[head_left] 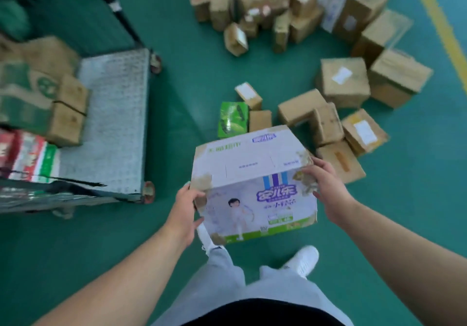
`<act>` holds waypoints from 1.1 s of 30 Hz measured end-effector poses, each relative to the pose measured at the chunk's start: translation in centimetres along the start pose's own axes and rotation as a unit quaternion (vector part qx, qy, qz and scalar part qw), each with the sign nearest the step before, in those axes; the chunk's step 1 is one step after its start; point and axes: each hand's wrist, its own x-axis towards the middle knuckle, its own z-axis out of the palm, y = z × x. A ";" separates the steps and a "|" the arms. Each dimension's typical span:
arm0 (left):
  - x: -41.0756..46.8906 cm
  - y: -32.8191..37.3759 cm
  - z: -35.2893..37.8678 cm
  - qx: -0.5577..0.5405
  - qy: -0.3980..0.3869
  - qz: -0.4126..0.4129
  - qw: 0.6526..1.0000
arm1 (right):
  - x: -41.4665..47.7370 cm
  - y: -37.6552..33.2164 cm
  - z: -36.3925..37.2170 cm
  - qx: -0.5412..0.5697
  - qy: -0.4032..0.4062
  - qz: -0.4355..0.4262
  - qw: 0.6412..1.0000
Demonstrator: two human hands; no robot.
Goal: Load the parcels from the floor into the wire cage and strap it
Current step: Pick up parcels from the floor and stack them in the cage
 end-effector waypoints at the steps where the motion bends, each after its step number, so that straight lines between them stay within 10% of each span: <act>1: 0.3 0.7 -3.2 -0.015 0.012 -0.012 1.000 | 0.0 -0.5 3.8 -0.010 -0.011 0.002 1.000; 12: 3.2 10.8 -26.3 -0.145 0.116 0.027 0.982 | -3.3 -5.8 32.6 -0.106 -0.101 -0.044 0.988; 33: 27.8 35.8 -30.0 -0.213 0.180 0.009 0.960 | 18.1 -27.7 55.4 -0.162 -0.164 -0.067 0.971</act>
